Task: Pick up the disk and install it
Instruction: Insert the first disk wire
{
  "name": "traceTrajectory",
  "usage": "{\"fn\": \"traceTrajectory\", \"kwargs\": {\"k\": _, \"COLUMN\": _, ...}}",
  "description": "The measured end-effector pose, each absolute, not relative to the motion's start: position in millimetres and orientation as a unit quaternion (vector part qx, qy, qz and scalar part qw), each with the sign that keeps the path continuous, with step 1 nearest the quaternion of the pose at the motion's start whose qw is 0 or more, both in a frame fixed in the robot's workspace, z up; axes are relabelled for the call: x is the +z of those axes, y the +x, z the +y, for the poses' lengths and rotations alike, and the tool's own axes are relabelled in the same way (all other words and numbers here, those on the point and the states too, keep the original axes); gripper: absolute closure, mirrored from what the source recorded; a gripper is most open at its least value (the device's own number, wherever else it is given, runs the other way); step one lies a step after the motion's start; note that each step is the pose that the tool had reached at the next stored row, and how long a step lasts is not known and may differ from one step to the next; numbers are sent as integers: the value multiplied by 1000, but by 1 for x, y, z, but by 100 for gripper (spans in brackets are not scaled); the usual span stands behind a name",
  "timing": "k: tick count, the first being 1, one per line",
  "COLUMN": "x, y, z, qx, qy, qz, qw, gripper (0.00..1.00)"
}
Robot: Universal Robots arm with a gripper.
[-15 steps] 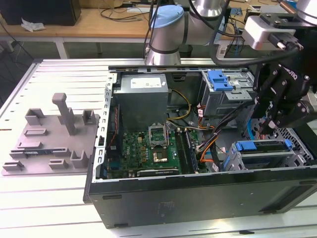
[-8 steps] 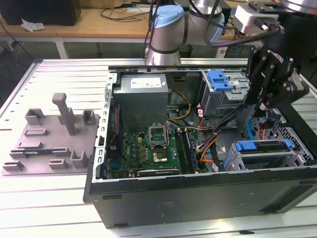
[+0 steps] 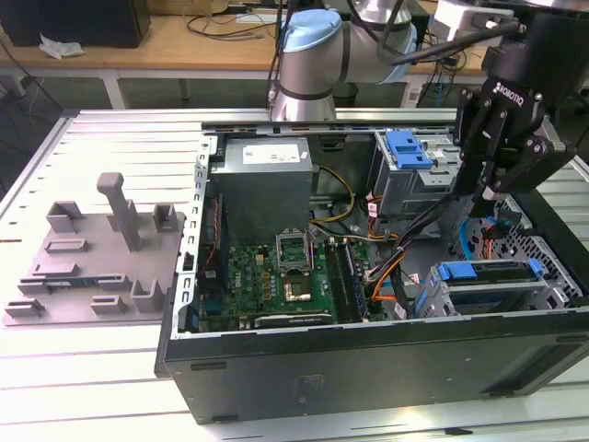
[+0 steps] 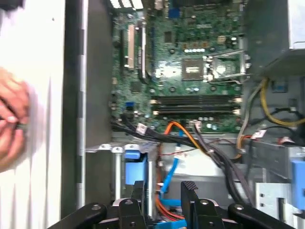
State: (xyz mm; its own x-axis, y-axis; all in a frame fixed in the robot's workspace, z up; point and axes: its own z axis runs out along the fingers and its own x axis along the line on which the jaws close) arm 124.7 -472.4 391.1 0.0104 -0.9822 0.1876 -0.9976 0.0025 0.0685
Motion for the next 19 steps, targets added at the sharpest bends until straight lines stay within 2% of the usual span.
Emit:
{"fn": "traceTrajectory", "kwargs": {"k": 3, "x": 391, "y": 133, "z": -470, "qx": 54, "qy": 701, "qz": -703, "qw": 103, "gripper": 56}}
{"fn": "traceTrajectory", "kwargs": {"k": 14, "x": 389, "y": 156, "z": -460, "qx": 53, "qy": 684, "qz": -720, "qw": 105, "gripper": 56}}
{"fn": "traceTrajectory", "kwargs": {"k": 19, "x": 387, "y": 166, "z": -450, "qx": 63, "qy": 685, "qz": -717, "qw": 115, "gripper": 56}}
